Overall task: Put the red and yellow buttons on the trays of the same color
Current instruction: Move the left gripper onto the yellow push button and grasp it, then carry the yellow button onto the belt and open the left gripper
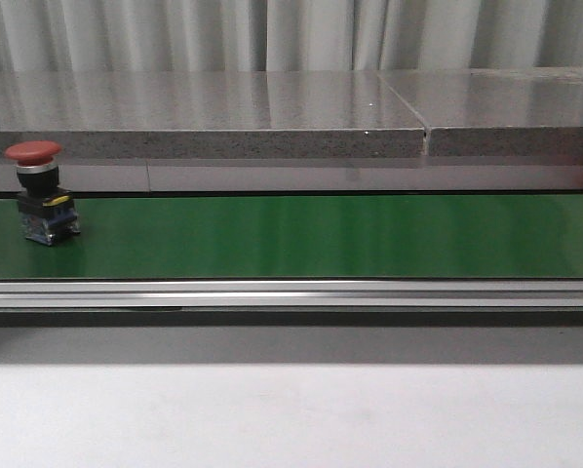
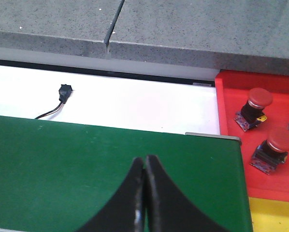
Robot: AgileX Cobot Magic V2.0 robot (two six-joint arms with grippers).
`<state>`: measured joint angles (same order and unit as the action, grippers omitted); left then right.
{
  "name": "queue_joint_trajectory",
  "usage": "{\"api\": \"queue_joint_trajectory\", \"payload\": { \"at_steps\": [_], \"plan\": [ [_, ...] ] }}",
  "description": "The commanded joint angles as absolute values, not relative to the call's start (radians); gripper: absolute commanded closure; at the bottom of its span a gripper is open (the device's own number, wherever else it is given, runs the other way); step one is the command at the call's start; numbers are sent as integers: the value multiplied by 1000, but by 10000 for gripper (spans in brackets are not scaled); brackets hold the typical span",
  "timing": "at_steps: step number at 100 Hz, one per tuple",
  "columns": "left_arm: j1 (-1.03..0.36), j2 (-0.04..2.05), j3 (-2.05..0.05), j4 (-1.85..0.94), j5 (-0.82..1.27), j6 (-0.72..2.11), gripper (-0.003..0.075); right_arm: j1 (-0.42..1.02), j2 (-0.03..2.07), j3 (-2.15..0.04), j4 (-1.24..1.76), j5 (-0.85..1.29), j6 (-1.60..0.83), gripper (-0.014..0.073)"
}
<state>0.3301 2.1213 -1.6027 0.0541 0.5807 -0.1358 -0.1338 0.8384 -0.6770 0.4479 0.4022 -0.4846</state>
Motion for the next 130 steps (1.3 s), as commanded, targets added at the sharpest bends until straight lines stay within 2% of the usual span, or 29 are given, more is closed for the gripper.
{"api": "queue_joint_trajectory", "payload": {
  "at_steps": [1, 7, 19, 84, 108, 130],
  "plan": [
    [334, 2061, -1635, 56, 558, -139, 528, -132, 825, -704, 462, 345, -495, 661],
    [334, 2050, -1634, 56, 569, -139, 621, -132, 825, -704, 462, 345, -495, 661],
    [334, 2013, -1634, 57, 592, -139, 741, -132, 825, -704, 462, 345, -495, 661],
    [332, 1638, -1630, 48, 791, -139, 739, -132, 825, -704, 462, 345, -495, 661],
    [274, 1530, -1615, 48, 803, -139, 739, -132, 825, -704, 462, 345, -495, 661],
    [190, 1436, -1481, 48, 759, -139, 739, -132, 825, -704, 462, 345, -495, 661]
  ]
}}
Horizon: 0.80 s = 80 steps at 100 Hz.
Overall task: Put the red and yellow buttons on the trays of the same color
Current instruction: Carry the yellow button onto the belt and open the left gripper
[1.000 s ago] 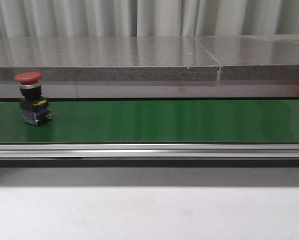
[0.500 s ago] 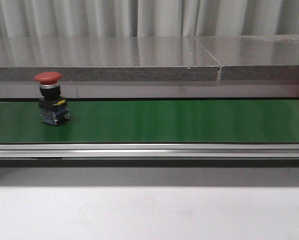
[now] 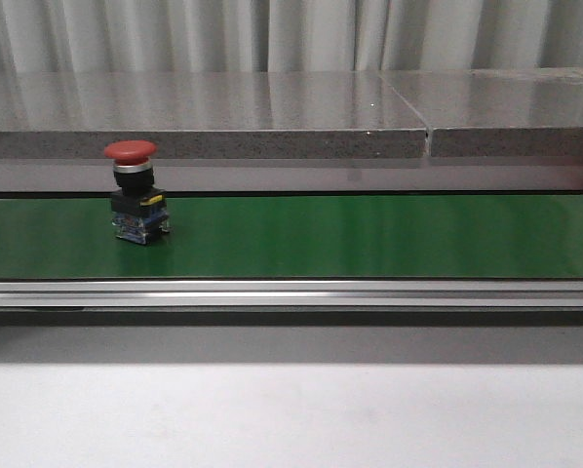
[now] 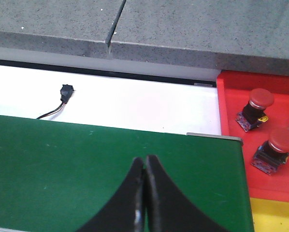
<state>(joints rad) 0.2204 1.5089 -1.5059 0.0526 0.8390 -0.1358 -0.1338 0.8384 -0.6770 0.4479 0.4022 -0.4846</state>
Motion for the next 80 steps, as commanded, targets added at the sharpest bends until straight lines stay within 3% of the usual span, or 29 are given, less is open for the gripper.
{"api": "queue_joint_trajectory", "payload": {
  "at_steps": [1, 37, 80],
  "plan": [
    [187, 1430, -1476, 48, 754, -139, 739, -132, 825, -704, 462, 345, -495, 661],
    [77, 1318, -1196, 26, 660, -142, 739, -132, 825, -704, 462, 345, -495, 661],
    [38, 1318, -1020, -39, 428, -142, 739, -132, 825, -704, 462, 345, -495, 661]
  ]
}}
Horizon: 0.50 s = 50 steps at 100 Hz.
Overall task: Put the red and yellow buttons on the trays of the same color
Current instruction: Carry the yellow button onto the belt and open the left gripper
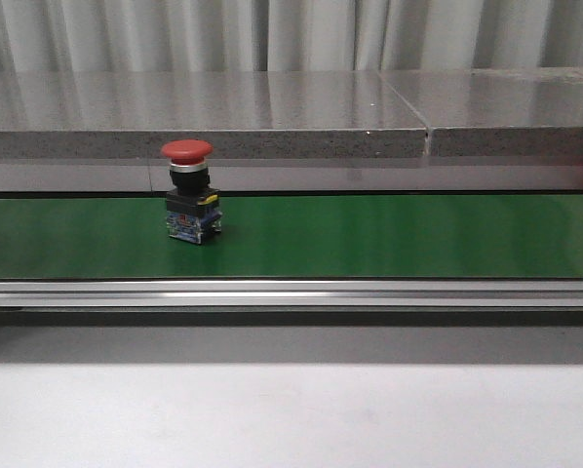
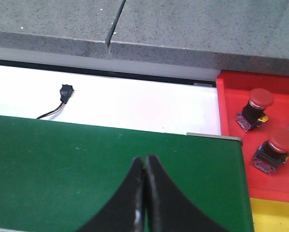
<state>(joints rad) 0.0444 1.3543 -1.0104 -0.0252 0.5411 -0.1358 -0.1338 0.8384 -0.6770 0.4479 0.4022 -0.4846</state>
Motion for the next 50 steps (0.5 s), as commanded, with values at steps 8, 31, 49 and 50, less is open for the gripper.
{"api": "queue_joint_trajectory", "payload": {
  "at_steps": [8, 31, 49, 50],
  "plan": [
    [38, 1318, -1005, -39, 407, -142, 739, -132, 825, -704, 462, 345, -495, 661],
    [38, 1354, -993, -40, 382, -142, 739, -132, 825, -704, 462, 345, -495, 661],
    [38, 1425, -993, -77, 382, -142, 739, -132, 825, -704, 462, 345, -495, 661],
    [38, 1428, -993, -78, 382, -142, 739, -132, 825, -704, 462, 345, -495, 661]
  ]
}}
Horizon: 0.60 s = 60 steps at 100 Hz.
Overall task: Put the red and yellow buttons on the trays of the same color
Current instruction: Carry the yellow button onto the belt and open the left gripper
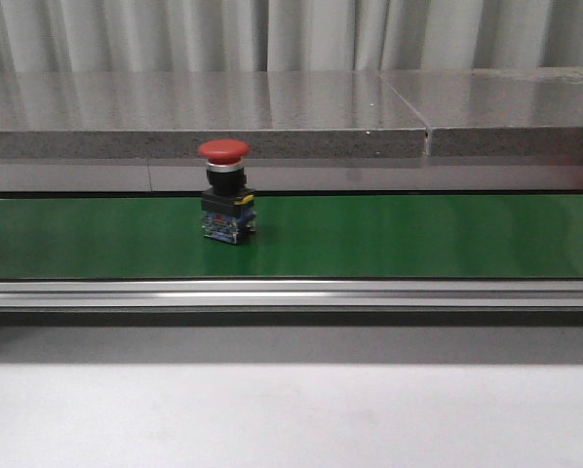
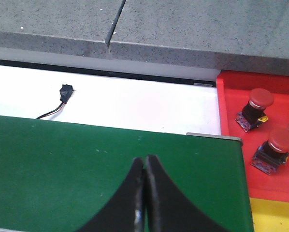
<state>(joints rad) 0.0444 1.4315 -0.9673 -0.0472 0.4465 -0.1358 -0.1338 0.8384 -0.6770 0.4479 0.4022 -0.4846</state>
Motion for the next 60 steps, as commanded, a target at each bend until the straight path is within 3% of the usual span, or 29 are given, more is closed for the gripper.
{"api": "queue_joint_trajectory", "payload": {
  "at_steps": [1, 29, 44, 60],
  "plan": [
    [38, 1434, -993, -81, 382, -142, 739, -132, 825, -704, 462, 345, -495, 661],
    [38, 1482, -993, -90, 384, -142, 706, -132, 825, -704, 462, 345, -495, 661],
    [38, 1482, -993, -91, 384, -142, 522, -132, 825, -704, 462, 345, -495, 661],
    [38, 1482, -993, -100, 384, -142, 222, -132, 825, -704, 462, 345, -495, 661]
  ]
}}
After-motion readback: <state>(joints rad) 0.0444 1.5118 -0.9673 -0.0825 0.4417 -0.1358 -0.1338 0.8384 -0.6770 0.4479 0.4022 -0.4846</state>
